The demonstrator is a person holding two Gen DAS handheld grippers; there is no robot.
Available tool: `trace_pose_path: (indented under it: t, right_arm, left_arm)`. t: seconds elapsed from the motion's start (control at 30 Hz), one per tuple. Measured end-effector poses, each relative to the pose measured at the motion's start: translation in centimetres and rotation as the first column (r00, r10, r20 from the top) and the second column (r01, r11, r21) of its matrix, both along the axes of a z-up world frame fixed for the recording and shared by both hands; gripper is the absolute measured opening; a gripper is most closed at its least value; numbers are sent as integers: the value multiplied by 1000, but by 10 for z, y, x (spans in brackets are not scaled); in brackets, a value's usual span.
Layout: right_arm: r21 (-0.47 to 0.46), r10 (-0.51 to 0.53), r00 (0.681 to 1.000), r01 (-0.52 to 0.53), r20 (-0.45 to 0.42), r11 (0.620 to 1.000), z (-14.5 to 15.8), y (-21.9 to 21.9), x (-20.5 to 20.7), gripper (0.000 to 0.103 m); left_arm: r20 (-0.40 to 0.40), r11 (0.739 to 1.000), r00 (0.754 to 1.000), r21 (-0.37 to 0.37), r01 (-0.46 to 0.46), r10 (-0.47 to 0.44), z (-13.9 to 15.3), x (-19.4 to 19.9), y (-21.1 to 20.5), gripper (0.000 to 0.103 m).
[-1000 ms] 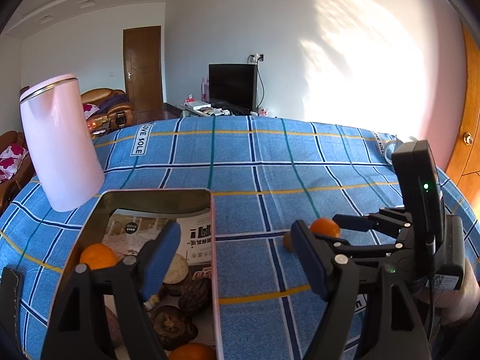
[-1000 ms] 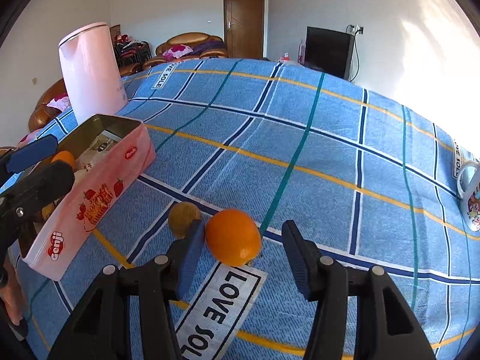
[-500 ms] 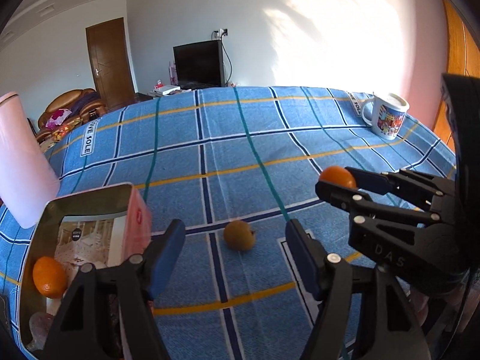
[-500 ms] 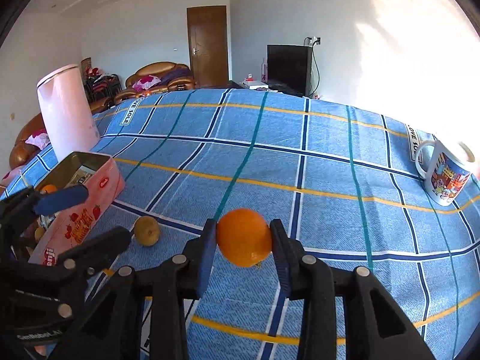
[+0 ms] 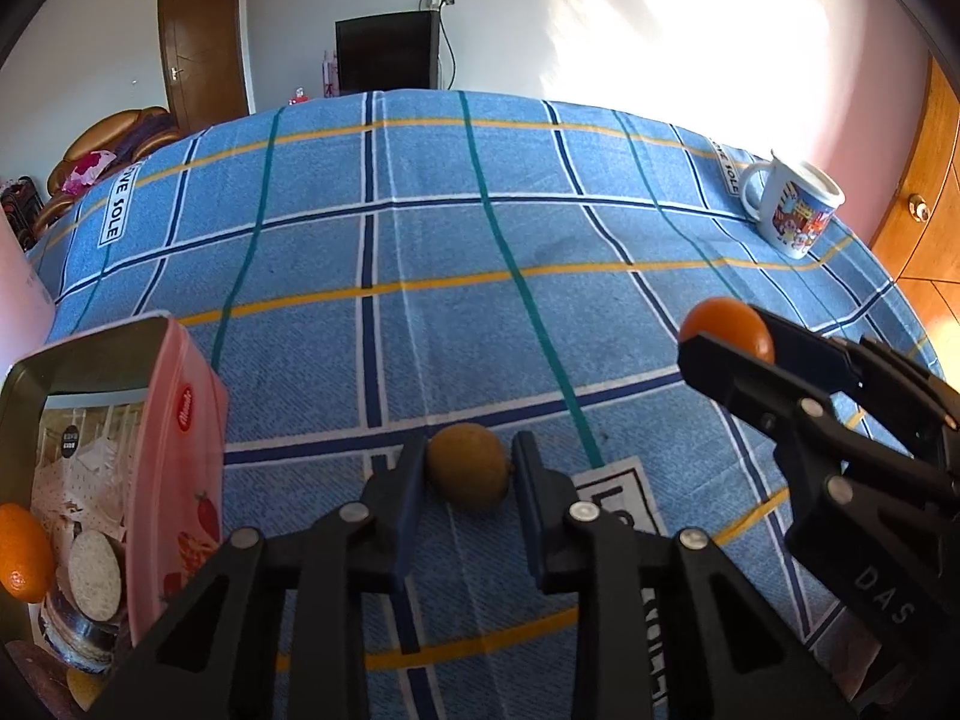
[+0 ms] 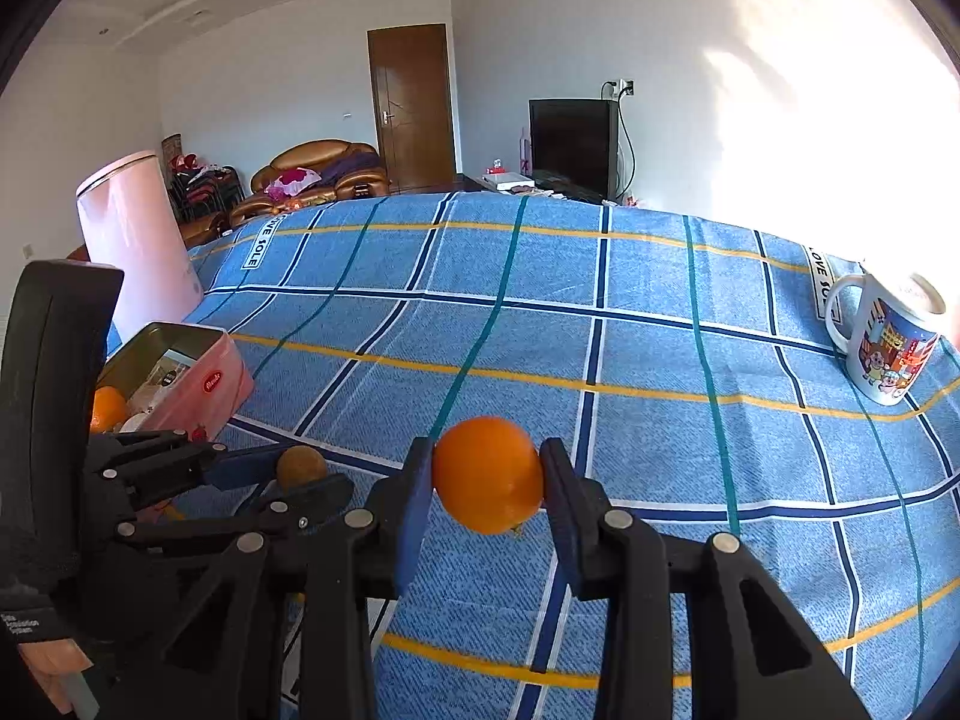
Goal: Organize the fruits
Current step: 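Grasp a small yellow fruit with the left tool while the right tool grasps an orange, then hold the yellow fruit with the left tool while the right tool holds the orange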
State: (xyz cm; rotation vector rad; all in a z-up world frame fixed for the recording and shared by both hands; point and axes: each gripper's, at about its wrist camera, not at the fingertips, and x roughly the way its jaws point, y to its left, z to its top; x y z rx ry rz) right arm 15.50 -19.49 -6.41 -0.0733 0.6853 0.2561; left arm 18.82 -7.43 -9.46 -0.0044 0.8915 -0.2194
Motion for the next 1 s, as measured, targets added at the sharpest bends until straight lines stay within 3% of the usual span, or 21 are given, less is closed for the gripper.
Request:
trace_pose_path:
  t: [0.4, 1.0]
  right_arm:
    - [28, 18, 999, -18, 28, 999, 3, -2, -5, 38]
    - [41, 41, 991, -46, 131, 998, 13, -2, -23, 38]
  left_arm:
    - [104, 1000, 995, 12, 6, -7, 15, -13, -1, 29]
    - [259, 999, 965, -11, -34, 35, 33, -34, 7, 29]
